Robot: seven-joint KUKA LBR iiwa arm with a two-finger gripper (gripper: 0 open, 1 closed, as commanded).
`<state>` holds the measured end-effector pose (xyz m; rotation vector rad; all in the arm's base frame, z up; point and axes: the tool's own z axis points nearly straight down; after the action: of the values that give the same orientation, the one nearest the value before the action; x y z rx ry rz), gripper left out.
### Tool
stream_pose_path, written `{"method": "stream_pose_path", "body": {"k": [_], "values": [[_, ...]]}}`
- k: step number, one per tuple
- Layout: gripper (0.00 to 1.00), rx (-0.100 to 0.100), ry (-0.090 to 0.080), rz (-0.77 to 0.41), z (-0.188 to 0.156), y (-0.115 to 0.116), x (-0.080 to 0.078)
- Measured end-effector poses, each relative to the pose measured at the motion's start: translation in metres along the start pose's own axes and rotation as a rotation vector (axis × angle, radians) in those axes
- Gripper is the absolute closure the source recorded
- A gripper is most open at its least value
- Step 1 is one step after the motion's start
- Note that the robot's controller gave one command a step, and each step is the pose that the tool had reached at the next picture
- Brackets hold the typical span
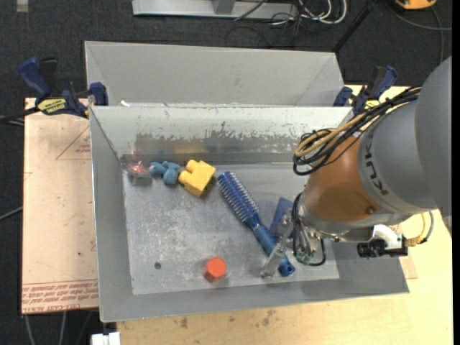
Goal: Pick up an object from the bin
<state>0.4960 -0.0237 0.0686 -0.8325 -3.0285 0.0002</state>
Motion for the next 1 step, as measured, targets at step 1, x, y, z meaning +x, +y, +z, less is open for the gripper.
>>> {"method": "stream_pose_path", "body": {"k": [1], "values": [[0.00, 0.000, 0.000, -0.002, 0.0000, 0.0002, -0.0004]]}}
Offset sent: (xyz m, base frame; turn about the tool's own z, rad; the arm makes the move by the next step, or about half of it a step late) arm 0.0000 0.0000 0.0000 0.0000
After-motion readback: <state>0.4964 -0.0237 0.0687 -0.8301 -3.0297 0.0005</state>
